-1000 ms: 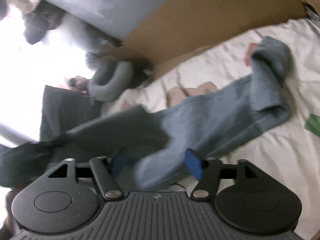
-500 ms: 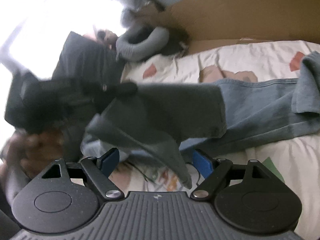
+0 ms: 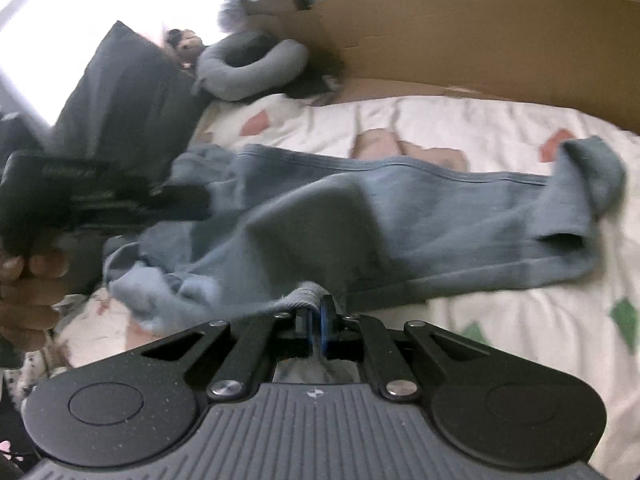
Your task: Fold clothes
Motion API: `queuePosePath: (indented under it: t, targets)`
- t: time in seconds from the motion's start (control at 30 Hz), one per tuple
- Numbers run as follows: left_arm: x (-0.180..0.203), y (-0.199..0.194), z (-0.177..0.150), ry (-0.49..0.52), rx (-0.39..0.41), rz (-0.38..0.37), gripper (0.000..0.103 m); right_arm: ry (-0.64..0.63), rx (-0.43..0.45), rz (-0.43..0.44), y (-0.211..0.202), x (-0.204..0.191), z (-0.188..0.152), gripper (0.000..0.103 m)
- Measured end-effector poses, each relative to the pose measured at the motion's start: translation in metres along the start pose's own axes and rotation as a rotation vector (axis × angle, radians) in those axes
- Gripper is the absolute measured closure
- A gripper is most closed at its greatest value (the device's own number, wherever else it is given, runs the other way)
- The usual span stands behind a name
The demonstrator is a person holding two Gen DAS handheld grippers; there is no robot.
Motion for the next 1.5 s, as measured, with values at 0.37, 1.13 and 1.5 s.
queuePosePath:
  t: [0.37,1.13,1.5]
  targets:
    - [-0.11,-0.093,-0.024,-0.126,0.079,0.281,0.073,0.023,0.012,-0.175,-0.053,0.019,-0.009,0.103]
    - [-0.295,-0.209,0.0,-0.099,0.217,0.666,0.041,0.328,-0.053,-0.54,-0.158,0.088,-0.09,0.092]
    - [-0.329,-0.179,0.033,0.137,0.164,0.821,0.032,0.388,-0.033,-0.513,-0.157,0.103,-0.087,0.065]
Point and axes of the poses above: each gripper's, at about its wrist camera, not at the fingertips, and y roughly the way its jaws point, x to its right, z to its top, the point moved 6 cm from there along y, roughly the way its jaws point, and after that the axes turned 2 degrees about x, right-handed, at the moved point
